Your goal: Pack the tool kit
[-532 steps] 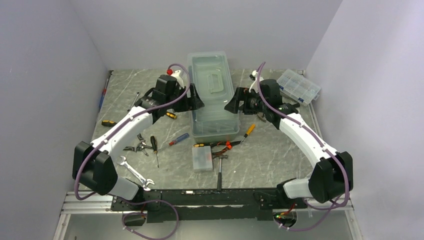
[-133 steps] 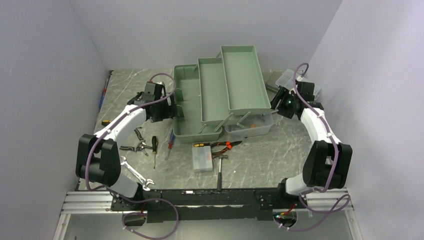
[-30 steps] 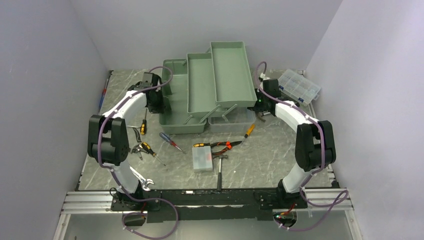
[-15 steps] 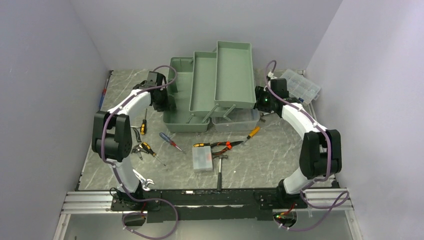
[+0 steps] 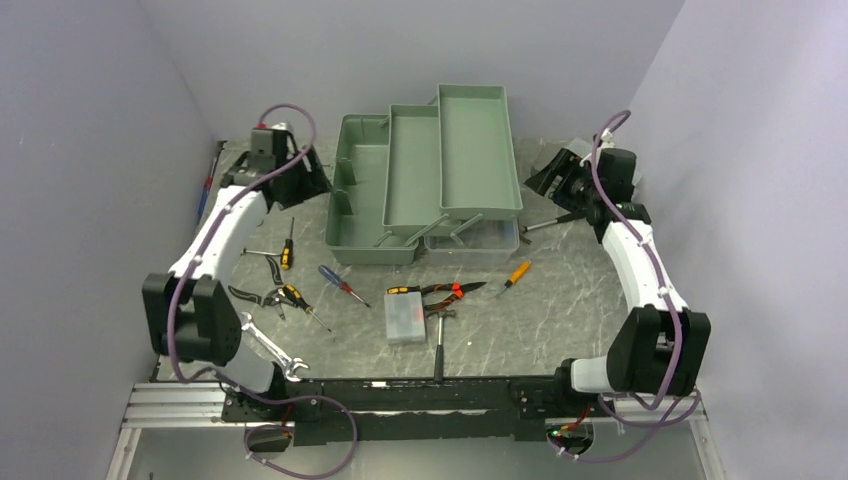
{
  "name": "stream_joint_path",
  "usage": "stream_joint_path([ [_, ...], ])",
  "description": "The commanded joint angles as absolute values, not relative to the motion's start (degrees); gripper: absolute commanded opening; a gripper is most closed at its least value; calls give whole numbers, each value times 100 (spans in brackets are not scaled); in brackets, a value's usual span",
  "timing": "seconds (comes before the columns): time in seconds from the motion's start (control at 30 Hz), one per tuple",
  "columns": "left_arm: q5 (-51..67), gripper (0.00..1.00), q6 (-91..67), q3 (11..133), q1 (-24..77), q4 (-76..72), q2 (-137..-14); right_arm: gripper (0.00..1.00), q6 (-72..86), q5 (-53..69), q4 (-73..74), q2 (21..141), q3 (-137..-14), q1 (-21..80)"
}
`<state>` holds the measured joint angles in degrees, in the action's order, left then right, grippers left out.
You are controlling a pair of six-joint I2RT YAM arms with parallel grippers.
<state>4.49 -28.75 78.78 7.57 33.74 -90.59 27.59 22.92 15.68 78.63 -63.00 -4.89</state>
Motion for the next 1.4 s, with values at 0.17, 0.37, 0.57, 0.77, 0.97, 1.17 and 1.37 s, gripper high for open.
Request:
stream_joint_path([
  [0.17, -906, 89, -2521, 7696, 258, 4080, -8236, 75, 3009, 2213, 865, 6958, -6268, -537],
  [0.37, -1057, 86, -2084, 7372, 257, 3918, -8834, 75, 3059, 2249, 791, 6644, -6424, -537],
  [0.57, -1238, 79, -2024, 7605, 225, 4226, -9734, 75, 3333, 2615, 457, 6326, -6323, -493],
  [0.77, -1051, 69, -2036, 7659, 92, 4284, -10358, 74, 3479, 2775, 227, 6284, -6030, -440],
  [0.97, -859, 57, -2080, 7541, 18, 4246, -10751, 73, 3454, 2771, 266, 6326, -6077, -426],
  [1.17, -556, 50, -2119, 7336, -190, 3995, -10890, 71, 3509, 2773, 203, 6354, -6003, -409],
  [1.37, -450, 0, -2247, 7080, -234, 3651, -10473, 69, 3536, 2701, 229, 6346, -6097, -353],
])
